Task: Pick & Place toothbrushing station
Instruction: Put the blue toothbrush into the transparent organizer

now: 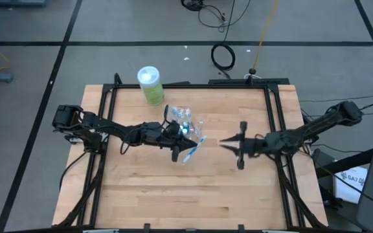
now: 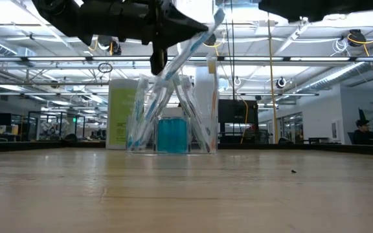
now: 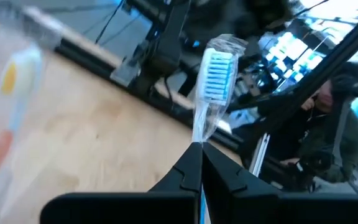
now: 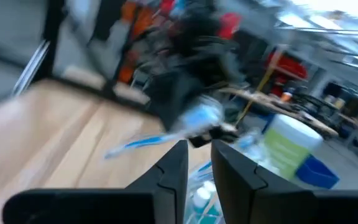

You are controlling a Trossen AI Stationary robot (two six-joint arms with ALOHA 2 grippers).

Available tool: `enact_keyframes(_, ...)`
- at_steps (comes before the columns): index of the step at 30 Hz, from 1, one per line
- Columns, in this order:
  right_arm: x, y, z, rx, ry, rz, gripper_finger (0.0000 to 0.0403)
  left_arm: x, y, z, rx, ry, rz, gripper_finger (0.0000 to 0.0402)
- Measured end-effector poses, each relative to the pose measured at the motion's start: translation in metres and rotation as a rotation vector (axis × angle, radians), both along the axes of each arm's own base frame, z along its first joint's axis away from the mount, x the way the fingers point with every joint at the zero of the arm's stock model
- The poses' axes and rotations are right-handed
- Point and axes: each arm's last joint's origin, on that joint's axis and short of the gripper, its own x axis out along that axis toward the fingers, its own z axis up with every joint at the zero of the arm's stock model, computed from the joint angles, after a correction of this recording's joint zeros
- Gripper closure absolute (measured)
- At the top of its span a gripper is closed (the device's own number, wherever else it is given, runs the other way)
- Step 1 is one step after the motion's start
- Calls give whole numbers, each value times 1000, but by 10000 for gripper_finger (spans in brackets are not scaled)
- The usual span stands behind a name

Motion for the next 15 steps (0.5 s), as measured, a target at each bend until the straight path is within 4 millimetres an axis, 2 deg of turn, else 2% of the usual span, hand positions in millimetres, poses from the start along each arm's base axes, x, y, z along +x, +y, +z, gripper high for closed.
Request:
enact_keyframes(3,-11,-13,-8,121,-142,-39,339,0,0,5,33,-58,-1,398)
enact_keyframes(10,-26,-35,-22,233,-366,-105,338,0,0,8,66,-83,2,397)
enact_keyframes(15,-24,-40,-26,290,-364,52,311,1,6,9,115,-102,17,399)
